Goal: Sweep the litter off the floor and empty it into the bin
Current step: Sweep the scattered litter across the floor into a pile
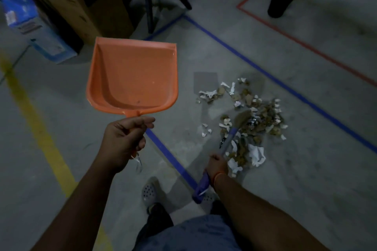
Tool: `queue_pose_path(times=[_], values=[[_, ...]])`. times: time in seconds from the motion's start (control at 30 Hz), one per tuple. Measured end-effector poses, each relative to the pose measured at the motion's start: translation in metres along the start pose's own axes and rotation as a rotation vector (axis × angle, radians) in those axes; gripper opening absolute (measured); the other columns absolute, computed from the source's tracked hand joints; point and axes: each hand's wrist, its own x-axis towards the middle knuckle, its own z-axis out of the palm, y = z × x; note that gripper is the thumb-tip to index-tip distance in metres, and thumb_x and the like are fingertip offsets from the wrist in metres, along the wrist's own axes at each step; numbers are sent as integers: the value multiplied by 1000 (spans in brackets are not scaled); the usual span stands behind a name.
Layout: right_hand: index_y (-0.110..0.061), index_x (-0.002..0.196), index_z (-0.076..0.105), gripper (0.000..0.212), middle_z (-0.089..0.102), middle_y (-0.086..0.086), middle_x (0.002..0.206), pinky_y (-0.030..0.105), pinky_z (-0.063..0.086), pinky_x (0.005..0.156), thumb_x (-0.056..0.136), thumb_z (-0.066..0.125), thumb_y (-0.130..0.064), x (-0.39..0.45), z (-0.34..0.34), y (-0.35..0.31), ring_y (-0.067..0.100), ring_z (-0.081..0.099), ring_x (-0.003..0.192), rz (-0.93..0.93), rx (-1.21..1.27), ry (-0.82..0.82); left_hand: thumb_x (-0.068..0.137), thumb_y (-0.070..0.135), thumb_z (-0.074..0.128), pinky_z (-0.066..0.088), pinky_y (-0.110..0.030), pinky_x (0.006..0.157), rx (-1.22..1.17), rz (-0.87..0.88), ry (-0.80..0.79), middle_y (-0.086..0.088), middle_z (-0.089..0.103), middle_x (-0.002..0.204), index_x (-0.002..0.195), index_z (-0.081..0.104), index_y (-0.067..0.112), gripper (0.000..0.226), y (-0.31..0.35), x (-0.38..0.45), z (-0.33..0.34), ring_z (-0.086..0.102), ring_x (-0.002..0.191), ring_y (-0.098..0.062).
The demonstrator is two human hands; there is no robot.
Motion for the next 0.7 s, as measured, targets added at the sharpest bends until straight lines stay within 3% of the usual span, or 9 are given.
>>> queue_pose_path(times=[0.13, 0.27, 0.4, 0.5, 0.57, 0.7], values=[[-33, 80, 65, 27, 69, 13, 90, 49, 59, 76, 91, 46, -17, -41, 31, -10, 37, 67, 82, -28, 31, 95, 98, -7, 50, 32, -16, 37, 33, 21, -99, -2, 70, 71, 99, 76, 9, 30, 3, 28, -43, 45, 40, -12], [-33, 83, 66, 26, 70, 13, 86, 47, 60, 70, 91, 48, -15, -71, 68, -8, 35, 67, 75, -70, 3, 79, 99, -3, 52, 31, -15, 36, 42, 18, -188, 2, 69, 65, 102, 73, 4, 23, 9, 50, -83, 46, 37, -7], [-21, 91, 67, 23, 64, 11, 76, 33, 53, 53, 94, 49, -8, -97, 102, -3, 22, 58, 54, -130, -15, 28, 98, -7, 49, 34, -17, 37, 29, 19, -278, -2, 73, 85, 101, 74, 7, 29, 5, 62, -111, 49, 41, -9], [-16, 86, 67, 23, 58, 9, 60, 28, 47, 46, 93, 49, -3, -107, 117, 6, 21, 52, 41, -102, -26, -25, 97, -10, 47, 34, -16, 37, 39, 17, -307, -4, 73, 90, 100, 74, 8, 33, 3, 66, -122, 49, 41, -9], [-20, 80, 67, 26, 58, 9, 57, 30, 48, 47, 92, 49, -4, -110, 120, 13, 24, 54, 43, -65, -71, -62, 97, -10, 47, 34, -16, 37, 40, 14, -320, -4, 73, 91, 99, 74, 8, 32, 1, 68, -126, 50, 42, -9], [-23, 79, 67, 21, 63, 6, 76, 35, 55, 64, 88, 57, -8, -105, 108, 25, 22, 58, 62, 26, -170, -163, 98, -7, 49, 36, -17, 38, 40, 15, -343, -3, 73, 92, 100, 75, 9, 31, 0, 69, -131, 51, 43, -9]])
